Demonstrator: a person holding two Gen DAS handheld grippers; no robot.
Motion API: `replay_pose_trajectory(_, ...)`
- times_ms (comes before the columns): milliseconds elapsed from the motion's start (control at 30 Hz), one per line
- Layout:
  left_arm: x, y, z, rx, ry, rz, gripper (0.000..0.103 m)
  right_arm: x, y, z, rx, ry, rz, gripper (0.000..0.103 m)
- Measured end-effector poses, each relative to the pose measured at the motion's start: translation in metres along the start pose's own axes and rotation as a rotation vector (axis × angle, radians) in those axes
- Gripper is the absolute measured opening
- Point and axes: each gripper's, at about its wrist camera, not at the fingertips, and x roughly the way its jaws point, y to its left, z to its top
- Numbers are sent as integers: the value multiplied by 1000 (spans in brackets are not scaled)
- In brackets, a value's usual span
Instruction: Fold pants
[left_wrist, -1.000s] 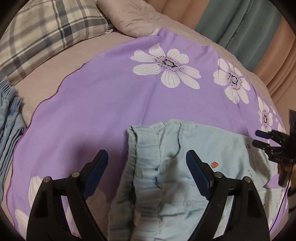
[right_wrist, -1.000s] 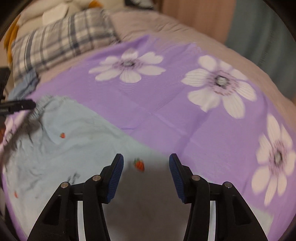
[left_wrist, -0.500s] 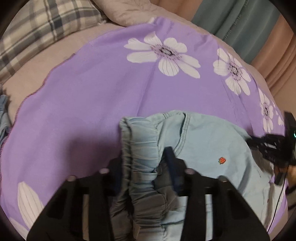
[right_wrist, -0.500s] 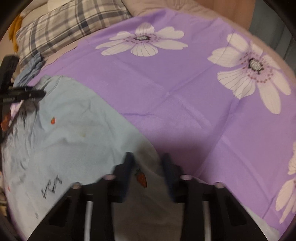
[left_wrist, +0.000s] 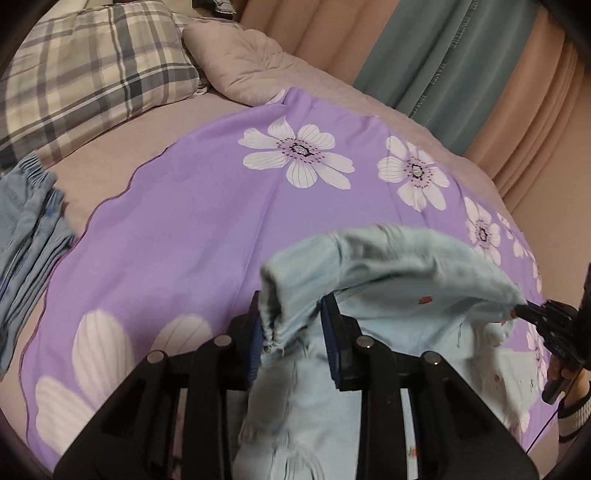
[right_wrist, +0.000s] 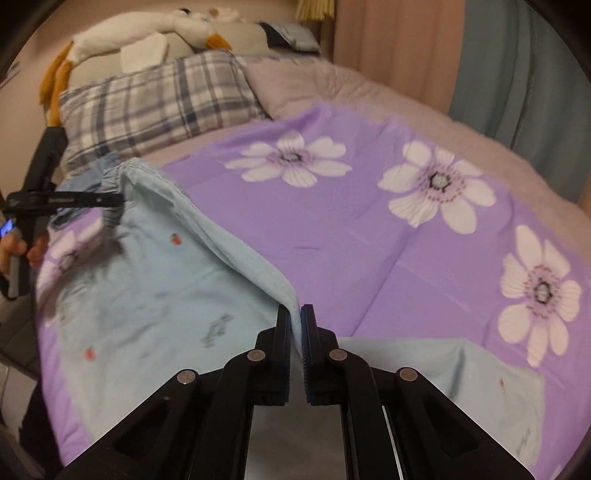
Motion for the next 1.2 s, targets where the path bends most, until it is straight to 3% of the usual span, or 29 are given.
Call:
replay_pose_trajectory(233, -32, -3, -52, 98, -6, 19, 33, -35, 44, -37, -50, 9, -41, 6)
replay_pose_trajectory(500, -26, 1, -119, 281, 91, 228, 37, -34, 86, -96, -48, 85, -30, 6)
replay_pose_trajectory(667, -36, 16, -120, 191, 84, 214, 37, -12, 97, -114, -56, 154, -53, 6)
replay_pose_trajectory(867, -71, 8, -120, 176, 18, 228, 35, -20, 99, -117, -15, 177, -17, 7)
replay_pose_trajectory(967, -79, -3, -114, 160, 0, 166, 36, -38, 95, -115, 36, 111, 12, 7)
replay_pose_trajectory(1067, -65, -28, -109, 167, 24, 87, 41, -45, 81, -107, 178, 23, 73, 7)
replay_pose_trajectory(1200, -35, -59, -116, 213, 99, 36, 43, -16, 78, -109, 267, 61, 39, 7)
